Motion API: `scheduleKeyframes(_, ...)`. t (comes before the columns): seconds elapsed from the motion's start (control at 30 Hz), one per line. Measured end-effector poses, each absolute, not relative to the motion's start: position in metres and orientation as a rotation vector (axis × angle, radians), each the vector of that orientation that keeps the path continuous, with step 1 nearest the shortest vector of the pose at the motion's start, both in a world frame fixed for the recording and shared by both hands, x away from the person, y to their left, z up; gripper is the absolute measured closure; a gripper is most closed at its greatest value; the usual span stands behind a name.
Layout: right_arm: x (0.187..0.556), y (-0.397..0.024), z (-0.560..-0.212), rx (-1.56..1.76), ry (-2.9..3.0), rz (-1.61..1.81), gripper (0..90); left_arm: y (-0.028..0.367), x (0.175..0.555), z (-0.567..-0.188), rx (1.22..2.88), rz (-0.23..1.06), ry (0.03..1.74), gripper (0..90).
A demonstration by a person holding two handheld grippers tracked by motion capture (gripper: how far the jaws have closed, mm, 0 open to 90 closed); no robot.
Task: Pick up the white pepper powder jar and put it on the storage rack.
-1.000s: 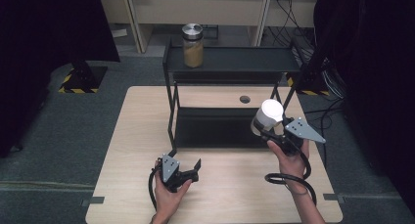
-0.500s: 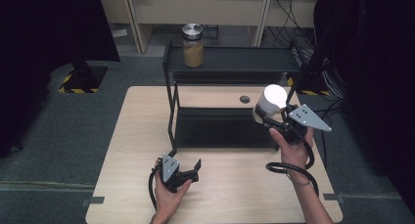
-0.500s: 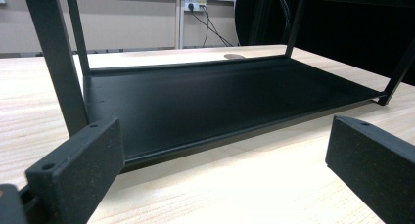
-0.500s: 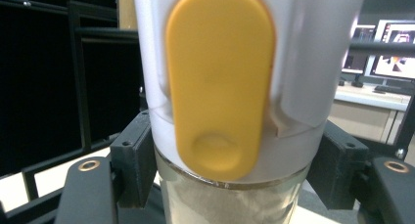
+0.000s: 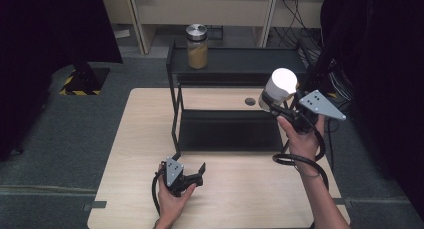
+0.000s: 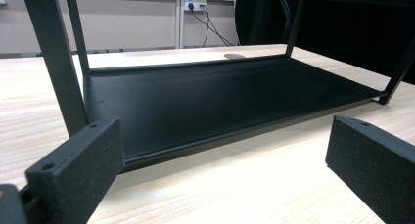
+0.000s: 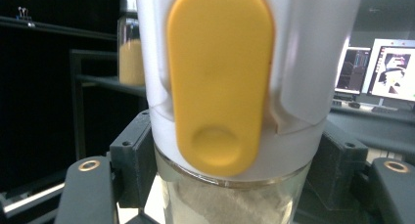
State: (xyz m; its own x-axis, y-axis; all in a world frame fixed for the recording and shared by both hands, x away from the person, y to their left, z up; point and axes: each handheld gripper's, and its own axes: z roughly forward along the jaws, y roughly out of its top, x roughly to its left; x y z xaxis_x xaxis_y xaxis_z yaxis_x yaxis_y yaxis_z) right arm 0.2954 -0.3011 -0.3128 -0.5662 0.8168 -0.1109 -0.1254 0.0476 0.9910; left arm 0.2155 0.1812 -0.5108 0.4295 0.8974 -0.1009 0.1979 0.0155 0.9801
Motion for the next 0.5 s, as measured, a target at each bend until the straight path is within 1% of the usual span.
scheduleKeyframes(0.23,0.302,-0.3,-0.293,0.708,1.562,1.633,30.8,0.181,0.216,-0.511,1.482,0.73,1.022,0.1)
scheduleKeyframes(0.5,0.308,-0.299,-0.278,0.705,1.533,1.662,30.8,0.181,0.216,-0.51,1.483,0.727,1.023,0.1)
